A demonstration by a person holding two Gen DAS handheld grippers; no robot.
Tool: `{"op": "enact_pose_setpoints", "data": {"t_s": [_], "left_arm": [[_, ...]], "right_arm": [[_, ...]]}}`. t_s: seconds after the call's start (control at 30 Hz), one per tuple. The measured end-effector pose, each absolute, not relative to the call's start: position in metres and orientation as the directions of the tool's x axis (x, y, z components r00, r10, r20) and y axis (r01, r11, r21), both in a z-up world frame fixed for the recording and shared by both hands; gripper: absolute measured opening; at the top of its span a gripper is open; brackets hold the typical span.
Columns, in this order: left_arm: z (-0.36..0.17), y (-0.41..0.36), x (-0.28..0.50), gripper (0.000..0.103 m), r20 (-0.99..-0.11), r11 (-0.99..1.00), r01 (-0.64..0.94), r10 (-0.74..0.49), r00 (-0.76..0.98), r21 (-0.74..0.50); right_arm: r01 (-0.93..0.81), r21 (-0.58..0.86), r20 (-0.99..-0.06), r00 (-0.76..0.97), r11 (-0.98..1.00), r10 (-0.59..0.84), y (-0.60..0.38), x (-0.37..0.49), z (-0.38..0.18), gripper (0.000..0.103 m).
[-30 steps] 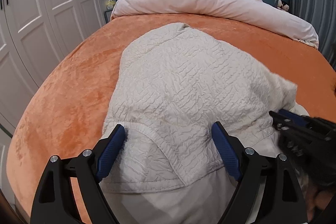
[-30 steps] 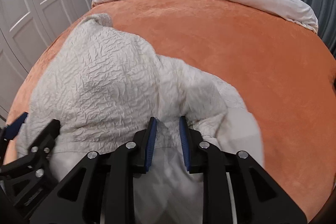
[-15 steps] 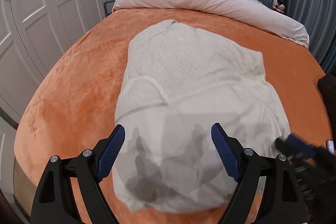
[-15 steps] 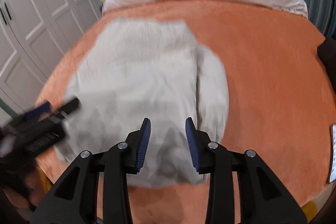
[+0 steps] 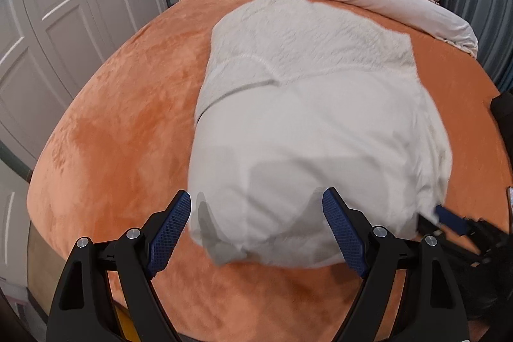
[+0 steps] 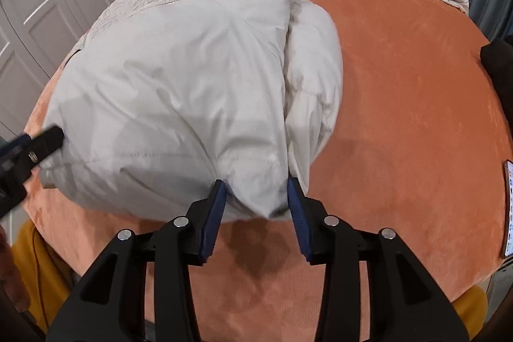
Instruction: Fold large clothes
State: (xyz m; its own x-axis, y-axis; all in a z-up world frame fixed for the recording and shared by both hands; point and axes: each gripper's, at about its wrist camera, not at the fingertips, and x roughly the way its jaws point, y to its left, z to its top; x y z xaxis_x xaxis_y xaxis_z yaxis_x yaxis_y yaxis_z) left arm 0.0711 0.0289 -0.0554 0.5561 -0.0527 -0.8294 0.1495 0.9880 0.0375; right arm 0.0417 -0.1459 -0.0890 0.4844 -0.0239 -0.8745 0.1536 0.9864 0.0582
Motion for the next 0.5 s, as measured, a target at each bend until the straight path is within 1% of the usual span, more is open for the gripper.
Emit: {"op": "enact_pose_setpoints", "data": {"t_s": [0.1,0.17,0.2,0.33,0.4,0.5], "left_arm": [[-0.073,0.043,0.061,0.084,-0.849,0.987,0.151,-0.029,0.528,0.060],[-0.080,0.052,0.053,0.084,-0.855,0.989,0.142,-0.032,0.518,0.049],[-0.082,0.056,0.046,0.083,-0.856,0.990,0.134,-0.038,0.515,0.036],[-0.089,0.057,0.027,0.083,-0.847,0.994,0.113,-0.066,0.528,-0.007],[-0.093,0.052,0.020,0.083,-0.838,0.993,0.119,-0.069,0.541,-0.005],[-0.105,0.042,0.011,0.083,-0.830,0.989,0.140,-0.046,0.556,0.039]], "right_arm": [[0.148,0.056,-0.857,0.514,0.987,-0.028,-0.148,0.032,-0.074,0.038],[0.151,0.065,-0.836,0.548,0.986,-0.028,-0.150,0.021,-0.063,0.039],[0.154,0.066,-0.821,0.569,0.986,-0.034,-0.151,0.015,-0.058,0.041],[0.171,0.049,-0.781,0.620,0.984,-0.069,-0.150,-0.008,-0.057,0.058],[0.181,0.026,-0.774,0.627,0.983,-0.095,-0.148,-0.017,-0.066,0.063],[0.199,0.017,-0.783,0.612,0.980,-0.111,-0.142,-0.025,-0.085,0.067]]}}
